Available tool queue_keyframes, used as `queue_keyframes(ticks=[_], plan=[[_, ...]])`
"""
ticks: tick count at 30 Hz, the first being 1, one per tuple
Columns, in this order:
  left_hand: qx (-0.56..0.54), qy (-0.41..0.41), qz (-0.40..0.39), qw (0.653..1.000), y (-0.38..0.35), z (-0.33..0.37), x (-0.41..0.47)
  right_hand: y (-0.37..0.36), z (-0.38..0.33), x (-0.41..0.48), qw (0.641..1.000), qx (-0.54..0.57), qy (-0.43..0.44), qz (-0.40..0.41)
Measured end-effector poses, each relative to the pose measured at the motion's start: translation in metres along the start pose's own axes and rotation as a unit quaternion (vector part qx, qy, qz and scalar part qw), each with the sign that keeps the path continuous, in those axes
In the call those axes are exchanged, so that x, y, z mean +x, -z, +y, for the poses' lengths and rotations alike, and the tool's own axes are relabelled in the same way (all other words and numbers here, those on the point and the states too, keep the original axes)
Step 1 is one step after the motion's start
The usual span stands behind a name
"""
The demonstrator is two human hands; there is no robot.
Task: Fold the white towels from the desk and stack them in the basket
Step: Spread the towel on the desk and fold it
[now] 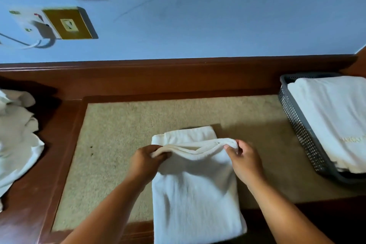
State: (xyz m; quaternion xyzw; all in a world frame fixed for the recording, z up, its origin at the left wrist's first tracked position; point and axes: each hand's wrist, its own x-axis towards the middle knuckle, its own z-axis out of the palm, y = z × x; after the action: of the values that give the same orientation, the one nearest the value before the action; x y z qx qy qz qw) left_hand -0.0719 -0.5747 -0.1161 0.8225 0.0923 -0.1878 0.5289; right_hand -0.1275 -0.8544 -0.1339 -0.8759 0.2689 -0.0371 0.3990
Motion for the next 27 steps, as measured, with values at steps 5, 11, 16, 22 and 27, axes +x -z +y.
queue_keyframes(ticks=[5,11,16,22,27], plan=[[-0.057,0.080,0.022,0.995,-0.013,-0.012,0.049,-0.022,-0.004,0.049,0.996,-0.009,-0.050,-0.069],[-0.038,0.113,0.078,0.990,-0.024,-0.038,0.096,-0.073,0.015,0.112,0.983,-0.066,-0.096,-0.139],[0.023,0.117,0.112,0.986,-0.031,-0.055,0.119,-0.099,0.039,0.136,0.970,-0.141,-0.105,-0.167],[0.054,0.162,0.164,0.972,-0.042,-0.057,0.124,-0.098,0.029,0.131,0.984,-0.087,-0.094,-0.123],[0.028,0.155,0.049,0.986,-0.027,-0.060,0.122,-0.095,0.021,0.127,0.970,-0.004,-0.152,-0.192]])
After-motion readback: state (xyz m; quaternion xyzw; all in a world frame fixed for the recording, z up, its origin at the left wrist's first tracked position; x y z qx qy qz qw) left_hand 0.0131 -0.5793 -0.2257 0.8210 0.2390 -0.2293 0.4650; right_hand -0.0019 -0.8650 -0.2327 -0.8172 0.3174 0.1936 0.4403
